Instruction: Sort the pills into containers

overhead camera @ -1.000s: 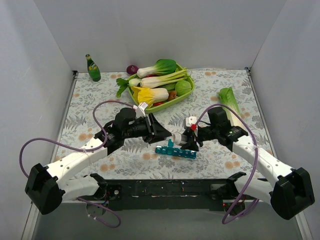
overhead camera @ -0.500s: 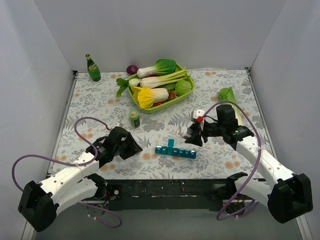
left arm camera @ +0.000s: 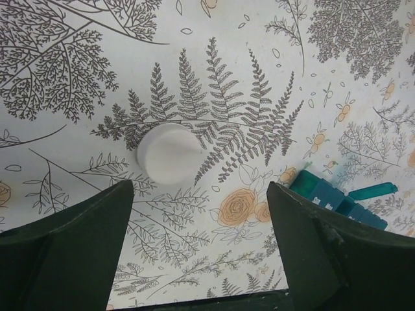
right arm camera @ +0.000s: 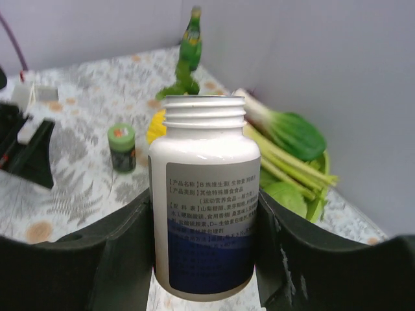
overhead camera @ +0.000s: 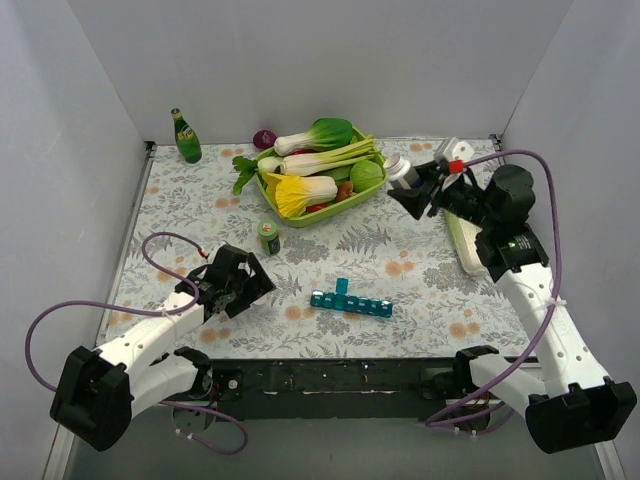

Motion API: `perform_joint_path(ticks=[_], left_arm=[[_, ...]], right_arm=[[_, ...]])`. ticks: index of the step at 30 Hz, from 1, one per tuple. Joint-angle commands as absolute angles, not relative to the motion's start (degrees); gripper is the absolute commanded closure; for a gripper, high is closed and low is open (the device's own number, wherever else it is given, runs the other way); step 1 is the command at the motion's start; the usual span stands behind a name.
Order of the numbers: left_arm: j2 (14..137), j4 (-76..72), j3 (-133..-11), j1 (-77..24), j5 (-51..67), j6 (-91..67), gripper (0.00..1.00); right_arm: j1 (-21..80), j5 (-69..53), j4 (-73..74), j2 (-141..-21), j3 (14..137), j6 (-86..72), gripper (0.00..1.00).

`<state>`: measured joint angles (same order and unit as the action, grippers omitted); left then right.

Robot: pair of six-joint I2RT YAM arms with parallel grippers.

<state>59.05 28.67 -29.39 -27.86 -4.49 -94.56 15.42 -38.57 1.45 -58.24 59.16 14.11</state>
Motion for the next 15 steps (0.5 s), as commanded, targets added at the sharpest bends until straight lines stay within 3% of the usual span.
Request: perform_joint_path(ticks=[1,4,6,8,12,15], left_arm=[[54.5,32.0,-32.5,-27.6,-7.1,-93.8,0.15],[51.4,34.0,-33.8,-27.5,-7.4,-92.6,0.14],[50.4,35.1,-34.8,-27.5,-7.1,-91.3,0.13],[49.1,36.1,-35.2,-27.5,-6.2,-89.7,0.13],[47.0,36.7,-35.2,-27.4,-4.7,-88.6,0.13],[45.9,36.3,-35.2,-27.5,-3.4,-88.2,0.13]], right_arm=[[10.4,-39.6,-25.2,-55.5,61.0,-9.3,0.82],[4.1,-42.8,-38.0,-56.4,60.9,-32.7,0.86],[7.0,-48.2,-43.0,-53.3,58.5,-40.7,0.87],[15.9,-45.8,-37.7,-47.8,58.7,-34.2,0.87],[14.4,-28.0,-31.5,-45.8,64.1,-14.4,0.83],[10.1,-37.7,-41.2,-47.5,61.9,-29.4,0.86]])
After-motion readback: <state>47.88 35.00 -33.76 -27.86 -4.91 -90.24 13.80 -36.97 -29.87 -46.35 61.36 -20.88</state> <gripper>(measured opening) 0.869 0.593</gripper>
